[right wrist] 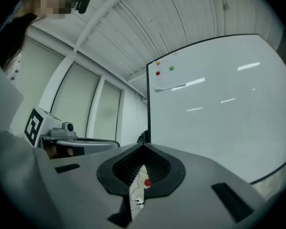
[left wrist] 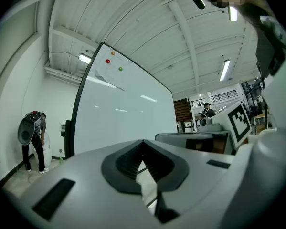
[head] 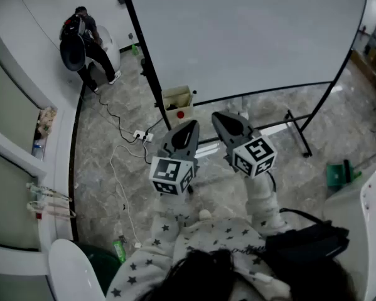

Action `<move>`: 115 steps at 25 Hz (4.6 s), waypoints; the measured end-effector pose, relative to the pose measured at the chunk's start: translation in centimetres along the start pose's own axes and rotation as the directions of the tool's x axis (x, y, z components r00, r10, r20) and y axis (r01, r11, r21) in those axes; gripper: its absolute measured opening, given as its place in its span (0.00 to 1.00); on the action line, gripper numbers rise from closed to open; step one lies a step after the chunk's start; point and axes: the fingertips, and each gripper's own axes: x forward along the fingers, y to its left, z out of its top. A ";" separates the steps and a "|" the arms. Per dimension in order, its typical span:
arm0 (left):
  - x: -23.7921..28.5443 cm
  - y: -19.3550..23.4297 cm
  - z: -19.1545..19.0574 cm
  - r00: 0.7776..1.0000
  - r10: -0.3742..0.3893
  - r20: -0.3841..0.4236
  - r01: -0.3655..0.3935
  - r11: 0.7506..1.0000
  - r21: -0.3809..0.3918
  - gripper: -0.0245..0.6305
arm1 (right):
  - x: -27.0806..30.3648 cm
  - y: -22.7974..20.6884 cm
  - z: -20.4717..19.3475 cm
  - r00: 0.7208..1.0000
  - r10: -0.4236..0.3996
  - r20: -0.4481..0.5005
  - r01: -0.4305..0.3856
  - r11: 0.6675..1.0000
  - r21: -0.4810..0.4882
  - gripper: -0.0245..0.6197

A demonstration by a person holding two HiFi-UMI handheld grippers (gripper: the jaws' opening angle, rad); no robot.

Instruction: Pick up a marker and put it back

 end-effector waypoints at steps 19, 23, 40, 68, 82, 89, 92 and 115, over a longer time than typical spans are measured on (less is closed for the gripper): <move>5.8 9.5 -3.4 0.984 0.175 -0.037 -0.177 0.984 -0.031 0.04 | 10.7 -4.5 -4.8 0.991 0.118 -0.064 -0.124 0.989 -0.086 0.05; 8.1 11.4 -3.3 0.974 0.223 -0.027 -0.224 0.974 -0.034 0.04 | 12.7 -6.6 -4.8 0.989 0.139 -0.048 -0.143 0.985 -0.095 0.07; 9.7 14.3 -8.5 0.960 0.259 -0.104 -0.267 0.960 -0.081 0.04 | 16.0 -7.9 -12.2 0.979 0.185 -0.082 -0.174 0.977 0.125 0.26; 11.2 12.6 -1.1 0.993 0.089 -0.075 -0.094 0.993 -0.067 0.04 | 16.3 -7.6 -1.8 0.960 0.275 -0.045 -0.266 0.953 0.146 0.17; 10.7 12.6 1.6 0.997 0.067 -0.049 -0.069 0.996 -0.055 0.04 | 15.9 -6.4 1.7 0.941 0.338 -0.007 -0.335 0.935 0.117 0.17; 11.0 12.8 1.9 0.997 0.072 -0.018 -0.073 0.996 -0.056 0.04 | 16.0 -6.8 1.8 0.942 0.335 -0.002 -0.332 0.936 0.113 0.17; 11.1 12.9 2.0 0.997 0.073 -0.014 -0.074 0.996 -0.055 0.04 | 16.1 -6.7 1.9 0.941 0.339 0.000 -0.337 0.935 0.113 0.17; 11.4 14.4 -3.4 0.995 0.104 0.001 -0.103 0.993 -0.059 0.04 | 17.6 -7.7 -3.6 0.947 0.318 0.053 -0.322 0.923 0.213 0.17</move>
